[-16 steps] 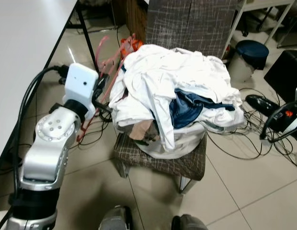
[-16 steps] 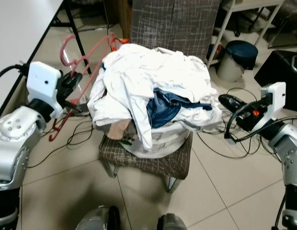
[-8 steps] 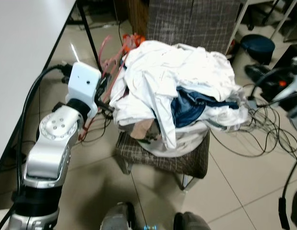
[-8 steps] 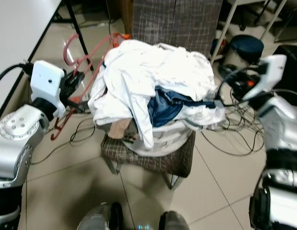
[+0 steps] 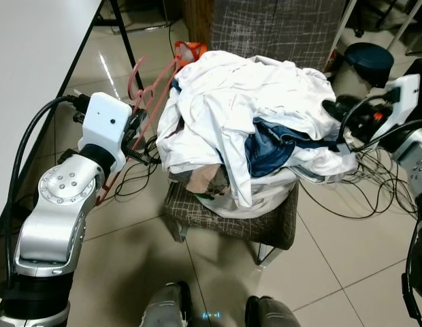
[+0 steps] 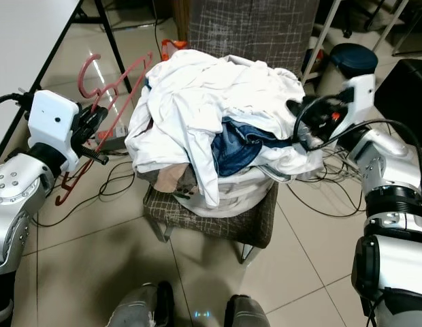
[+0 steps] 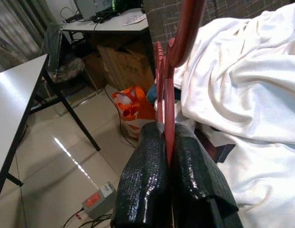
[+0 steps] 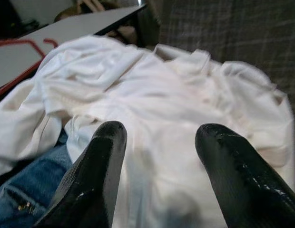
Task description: Hang hanger
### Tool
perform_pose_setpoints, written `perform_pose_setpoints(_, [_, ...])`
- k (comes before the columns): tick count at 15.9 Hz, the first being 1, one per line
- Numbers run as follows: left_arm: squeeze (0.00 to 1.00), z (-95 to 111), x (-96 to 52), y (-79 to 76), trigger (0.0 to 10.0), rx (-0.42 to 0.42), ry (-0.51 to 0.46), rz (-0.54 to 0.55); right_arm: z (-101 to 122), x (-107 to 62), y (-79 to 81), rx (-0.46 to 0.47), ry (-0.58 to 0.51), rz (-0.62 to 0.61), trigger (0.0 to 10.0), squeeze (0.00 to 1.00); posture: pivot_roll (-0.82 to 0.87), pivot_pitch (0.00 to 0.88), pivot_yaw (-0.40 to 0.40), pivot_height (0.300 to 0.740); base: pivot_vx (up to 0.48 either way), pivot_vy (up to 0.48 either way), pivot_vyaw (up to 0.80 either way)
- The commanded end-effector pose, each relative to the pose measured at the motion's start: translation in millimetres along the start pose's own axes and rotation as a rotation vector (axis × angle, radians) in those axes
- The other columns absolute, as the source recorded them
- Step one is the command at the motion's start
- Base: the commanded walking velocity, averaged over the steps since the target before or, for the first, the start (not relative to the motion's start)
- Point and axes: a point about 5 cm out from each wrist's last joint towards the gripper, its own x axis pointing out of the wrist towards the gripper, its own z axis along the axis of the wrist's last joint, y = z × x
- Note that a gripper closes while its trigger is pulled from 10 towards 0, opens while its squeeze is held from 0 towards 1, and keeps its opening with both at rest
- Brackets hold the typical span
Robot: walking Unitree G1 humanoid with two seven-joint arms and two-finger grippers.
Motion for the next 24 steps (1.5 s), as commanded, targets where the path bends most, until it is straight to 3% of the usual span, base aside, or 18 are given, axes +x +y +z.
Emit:
perform_pose_setpoints(1, [0.00, 3, -5.6, 4.0, 10.0, 0.008, -0.002, 0.002, 10, -4.2, -3.2, -0.047, 0.017, 0.038, 10.0, 1.00, 0.02, 0.213, 0.033, 0.740, 0.000, 0.000, 0.00])
perform_pose_setpoints(6, [0.00, 3, -9.3, 2.7, 10.0, 0.015, 0.009, -0.017, 6, -1.9, -4.3, -0.098, 0.092, 0.048, 10.0, 1.00, 0.02, 0.204, 0.030, 0.740, 0.000, 0.000, 0.00])
perform_pose_setpoints(7, [0.00, 3, -9.5, 2.4, 10.0, 0.016, 0.009, -0.018, 5, -1.0, -2.8, -0.095, 0.107, 0.073, 10.0, 0.89, 0.02, 0.203, 0.027, 0.740, 0.000, 0.000, 0.00])
perform_pose_setpoints(8, [0.00, 3, -9.6, 2.1, 10.0, 0.016, 0.007, -0.018, 6, 0.1, 0.0, -0.088, 0.110, 0.118, 10.0, 0.00, 0.02, 0.202, 0.025, 0.740, 0.000, 0.000, 0.00])
perform_pose_setpoints(10, [0.00, 3, -10.3, 2.2, 10.0, 0.016, 0.009, -0.017, 5, 1.0, 1.3, -0.103, 0.135, 0.141, 10.0, 0.00, 0.02, 0.200, 0.024, 0.740, 0.000, 0.000, 0.00])
perform_pose_setpoints(11, [0.00, 3, -10.7, 1.7, 10.0, 0.016, 0.010, -0.017, 2, 0.5, 0.0, -0.109, 0.162, 0.126, 3.8, 0.00, 0.02, 0.199, 0.023, 0.740, 0.000, 0.000, 0.00])
perform_pose_setpoints(12, [0.00, 3, -10.9, 1.3, 10.0, 0.015, 0.011, -0.017, -3, 0.0, -1.2, -0.114, 0.194, 0.108, 0.0, 0.00, 0.02, 0.196, 0.025, 0.740, 0.000, 0.000, 0.00])
perform_pose_setpoints(17, [0.00, 4, -9.0, -0.5, 10.0, 0.016, 0.007, -0.023, -13, 0.1, 0.2, -0.099, 0.230, 0.112, 0.0, 0.00, 0.02, 0.199, 0.028, 0.740, 0.000, 0.000, 0.00])
perform_pose_setpoints(24, [0.00, 4, -7.6, -1.9, 10.0, 0.010, 0.004, -0.017, -8, 1.6, 0.2, -0.092, 0.184, 0.114, 0.0, 0.00, 0.01, 0.195, 0.021, 0.740, 0.000, 0.000, 0.00])
